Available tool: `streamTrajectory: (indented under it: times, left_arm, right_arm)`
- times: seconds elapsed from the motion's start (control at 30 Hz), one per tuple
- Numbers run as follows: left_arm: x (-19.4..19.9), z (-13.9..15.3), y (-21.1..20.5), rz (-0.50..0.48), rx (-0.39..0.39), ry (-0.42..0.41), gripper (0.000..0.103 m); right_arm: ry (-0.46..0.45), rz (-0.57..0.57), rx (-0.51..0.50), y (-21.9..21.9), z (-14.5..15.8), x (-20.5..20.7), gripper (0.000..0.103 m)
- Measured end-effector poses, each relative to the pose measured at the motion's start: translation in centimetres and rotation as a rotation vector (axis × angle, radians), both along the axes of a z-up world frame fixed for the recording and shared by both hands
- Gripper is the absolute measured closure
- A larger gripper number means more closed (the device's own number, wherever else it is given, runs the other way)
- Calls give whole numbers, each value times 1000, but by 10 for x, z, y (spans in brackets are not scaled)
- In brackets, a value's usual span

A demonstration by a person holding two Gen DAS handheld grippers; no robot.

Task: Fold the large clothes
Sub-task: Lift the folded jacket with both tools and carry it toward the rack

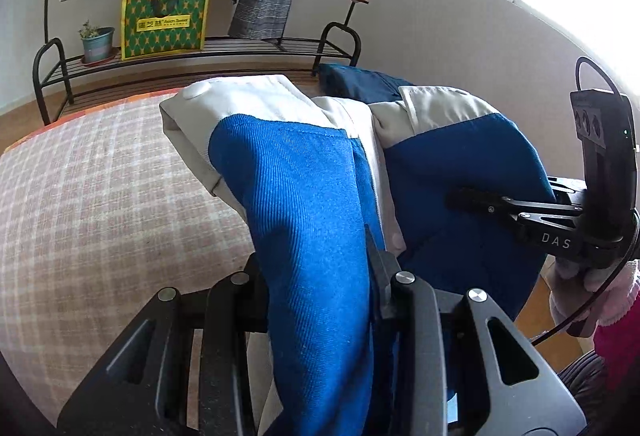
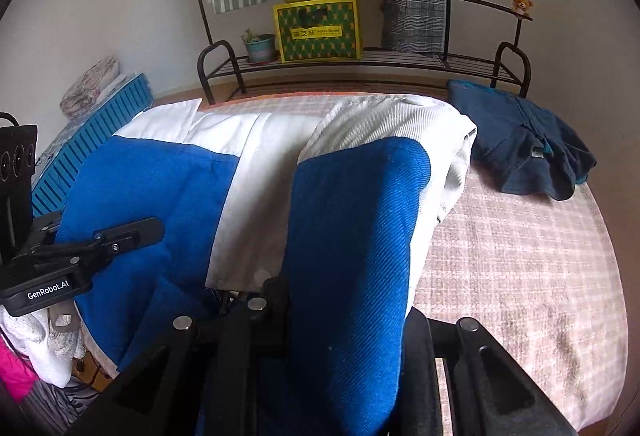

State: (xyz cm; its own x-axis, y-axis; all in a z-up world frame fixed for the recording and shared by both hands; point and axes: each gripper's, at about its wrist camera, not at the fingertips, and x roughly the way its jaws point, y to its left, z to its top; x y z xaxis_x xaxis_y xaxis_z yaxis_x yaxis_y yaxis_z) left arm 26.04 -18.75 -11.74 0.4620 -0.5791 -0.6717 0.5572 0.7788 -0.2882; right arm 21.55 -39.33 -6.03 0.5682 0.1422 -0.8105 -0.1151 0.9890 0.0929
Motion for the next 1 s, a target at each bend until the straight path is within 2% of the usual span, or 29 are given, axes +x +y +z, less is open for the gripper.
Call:
streamTrajectory:
  times: [0.23, 0.37, 0.5, 0.77, 0.9, 1.0]
  left_arm:
    - [20, 14, -75, -79, -26, -24, 71]
    - [45, 26, -126, -128, -44, -49, 71]
    - [74, 40, -179, -156, -76, -86, 71]
    - [150, 54, -270, -179, -152, -146, 71]
    - [199, 52, -306, -168, -168, -161, 71]
    - [231, 44, -329, -155, -165, -161, 71]
  right_arm:
    - [-40, -45, -33, -61, 21, 4, 80]
    - [-71, -87, -39, -108, 33, 17, 80]
    - [-118, -119, -86, -151, 50, 39, 80]
    - [-224, -151, -172, -226, 80, 108, 80]
    - [-270, -156, -208, -259, 79, 152, 80]
    - [-278, -178, -178, -283, 71, 185, 80]
